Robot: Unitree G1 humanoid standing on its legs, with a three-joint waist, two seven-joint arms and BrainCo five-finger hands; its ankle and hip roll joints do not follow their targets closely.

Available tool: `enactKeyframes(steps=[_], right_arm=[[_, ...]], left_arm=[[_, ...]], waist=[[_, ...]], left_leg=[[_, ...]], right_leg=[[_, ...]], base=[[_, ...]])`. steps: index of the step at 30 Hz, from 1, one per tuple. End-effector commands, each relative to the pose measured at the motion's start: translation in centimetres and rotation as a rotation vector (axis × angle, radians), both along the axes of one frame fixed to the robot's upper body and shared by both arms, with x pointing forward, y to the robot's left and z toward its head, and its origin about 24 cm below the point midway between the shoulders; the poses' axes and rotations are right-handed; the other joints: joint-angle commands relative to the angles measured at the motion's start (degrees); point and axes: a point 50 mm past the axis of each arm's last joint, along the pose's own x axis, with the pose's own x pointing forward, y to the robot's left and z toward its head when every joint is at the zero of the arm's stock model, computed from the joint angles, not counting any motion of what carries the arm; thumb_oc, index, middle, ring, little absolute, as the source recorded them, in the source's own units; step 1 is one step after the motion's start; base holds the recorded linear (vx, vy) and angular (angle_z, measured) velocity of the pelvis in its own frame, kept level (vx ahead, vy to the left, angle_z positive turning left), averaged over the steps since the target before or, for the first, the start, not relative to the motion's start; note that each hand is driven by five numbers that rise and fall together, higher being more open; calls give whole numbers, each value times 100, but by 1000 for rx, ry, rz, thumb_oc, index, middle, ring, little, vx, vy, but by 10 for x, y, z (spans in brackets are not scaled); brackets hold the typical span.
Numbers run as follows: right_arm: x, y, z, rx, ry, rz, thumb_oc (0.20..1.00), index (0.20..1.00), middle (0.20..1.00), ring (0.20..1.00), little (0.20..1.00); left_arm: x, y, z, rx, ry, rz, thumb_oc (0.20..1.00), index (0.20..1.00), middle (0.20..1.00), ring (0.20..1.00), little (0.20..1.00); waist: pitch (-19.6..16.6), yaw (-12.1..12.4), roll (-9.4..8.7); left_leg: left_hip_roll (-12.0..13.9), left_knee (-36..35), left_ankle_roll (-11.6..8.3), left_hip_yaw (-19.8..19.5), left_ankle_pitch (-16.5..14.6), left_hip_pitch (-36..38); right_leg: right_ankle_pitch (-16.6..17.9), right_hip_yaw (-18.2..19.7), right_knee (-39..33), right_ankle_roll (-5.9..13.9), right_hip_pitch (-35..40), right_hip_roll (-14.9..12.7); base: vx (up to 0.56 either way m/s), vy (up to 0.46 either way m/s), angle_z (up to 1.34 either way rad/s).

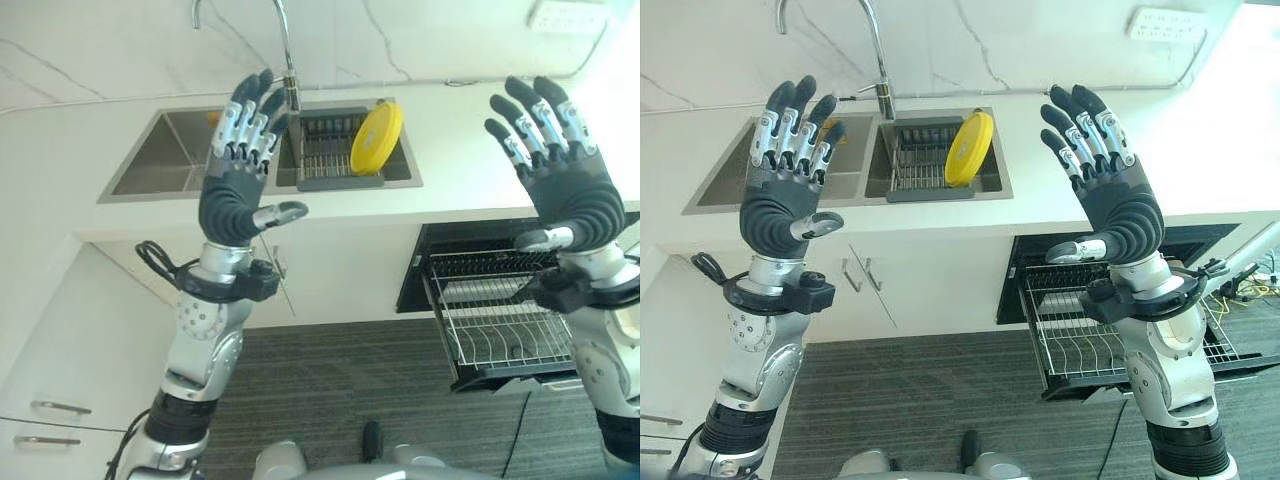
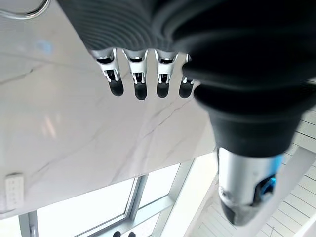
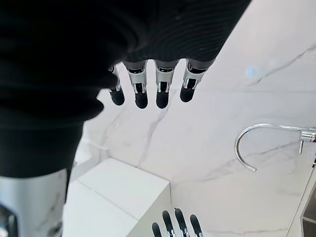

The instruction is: Place the dishes in the dishwasher.

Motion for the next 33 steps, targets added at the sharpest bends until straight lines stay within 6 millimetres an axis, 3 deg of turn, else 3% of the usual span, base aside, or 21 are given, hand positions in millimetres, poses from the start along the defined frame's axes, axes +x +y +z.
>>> enactKeyframes(steps=[1, 3, 7, 11, 14, 16, 17, 19, 23, 24, 25, 28, 30, 33], right_arm=[[-8, 2, 15, 1, -93, 16, 1000, 1000, 1000, 1000, 1000], [-10, 1, 15, -11, -108, 29, 1000, 1000, 1000, 1000, 1000], [-10, -4, 19, -7, -117, 42, 1000, 1000, 1000, 1000, 1000], [-16, -8, 19, 15, -136, 29, 1000, 1000, 1000, 1000, 1000], [-17, -5, 17, 46, -146, 5, 1000, 1000, 1000, 1000, 1000], [-18, -4, 16, 62, -148, 3, 1000, 1000, 1000, 1000, 1000], [-18, -4, 15, 85, -150, -8, 1000, 1000, 1000, 1000, 1000], [-17, -4, 14, 99, -145, -8, 1000, 1000, 1000, 1000, 1000], [-13, -4, 13, 118, -126, -20, 1000, 1000, 1000, 1000, 1000], [-12, -4, 12, 114, -120, -18, 1000, 1000, 1000, 1000, 1000], [-12, -5, 13, 118, -120, -16, 1000, 1000, 1000, 1000, 1000], [-13, -3, 13, 122, -110, 1, 1000, 1000, 1000, 1000, 1000], [-12, -1, 12, 123, -99, -4, 1000, 1000, 1000, 1000, 1000], [-12, -2, 13, 127, -98, -5, 1000, 1000, 1000, 1000, 1000]], left_arm=[[-11, 7, 8, -36, -70, 6, 1000, 1000, 1000, 1000, 1000], [-12, 8, 7, -39, -85, 22, 1000, 1000, 1000, 1000, 1000], [-12, 11, 5, -38, -86, 32, 1000, 1000, 1000, 1000, 1000], [-10, 7, 10, -26, -103, 1, 1000, 1000, 1000, 1000, 1000], [-9, 2, 15, -2, -107, -21, 1000, 1000, 1000, 1000, 1000], [-7, 0, 16, 7, -105, -22, 1000, 1000, 1000, 1000, 1000], [-6, -2, 17, 24, -105, -30, 1000, 1000, 1000, 1000, 1000], [-6, -3, 18, 36, -109, -23, 1000, 1000, 1000, 1000, 1000], [-4, -3, 19, 44, -107, -4, 1000, 1000, 1000, 1000, 1000], [-4, -2, 20, 53, -118, 11, 1000, 1000, 1000, 1000, 1000], [-5, -2, 20, 61, -124, 16, 1000, 1000, 1000, 1000, 1000], [-7, -5, 21, 95, -143, 54, 1000, 1000, 1000, 1000, 1000], [-7, -5, 20, 113, -138, 69, 1000, 1000, 1000, 1000, 1000], [-8, -5, 19, 127, -138, 78, 1000, 1000, 1000, 1000, 1000]], waist=[[-112, 51, 160], [-129, 57, 244], [-230, 68, 290], [-302, 78, 324], [-301, 92, 314], [-301, 94, 335], [-277, 89, 403], [-270, 89, 403], [-256, 45, 360], [-265, 22, 325], [-259, 2, 277], [-255, -53, 189], [-245, -34, 190], [-264, -4, 185]], left_leg=[[21, -1059, 43, -115, 851, 471], [283, -1284, -81, -259, 1285, 372], [293, -1284, -83, -271, 1160, 361], [13, -1284, 104, -319, 977, 442], [-276, -1284, 316, -497, 873, 540], [-372, -1284, 398, -575, 833, 599], [-459, -1284, 482, -709, 758, 714], [-509, -1284, 499, -761, 710, 763], [-533, -1284, 457, -781, 654, 852], [-518, -1284, 426, -726, 610, 876], [-473, -1284, 396, -666, 535, 892], [-376, -1284, 334, -603, 369, 966], [-263, -1284, 305, -545, 299, 1058], [-72, -1284, 251, -481, 342, 1106]], right_leg=[[-402, 261, 47, 642, 527, -234], [-464, 262, 32, 689, 629, -320], [-546, 127, 54, 832, 746, -558], [-672, -42, 511, 1040, 597, -813], [-512, -79, 1267, 1196, 299, -1013], [-394, -43, 1819, 1217, 86, -1072], [-237, 45, 2636, 1190, -289, -1043], [-197, 98, 2773, 1161, -485, -1009], [-318, -5, 2092, 1091, -576, -861], [-245, -32, 1505, 1100, -551, -910], [-33, -8, 910, 1154, -529, -1030], [588, 151, 150, 1320, -564, -1318], [676, 135, 139, 1358, -605, -1419], [454, 108, 113, 1373, -462, -1317]], base=[[227, 180, -19], [209, 245, -28], [247, 277, -23], [197, 293, -20], [200, 274, 20], [207, 267, 32], [162, 195, 28], [120, 110, 23], [156, -24, 1], [119, -175, 6], [158, -217, 3], [133, -287, -5], [130, -347, 6], [108, -362, 7]])
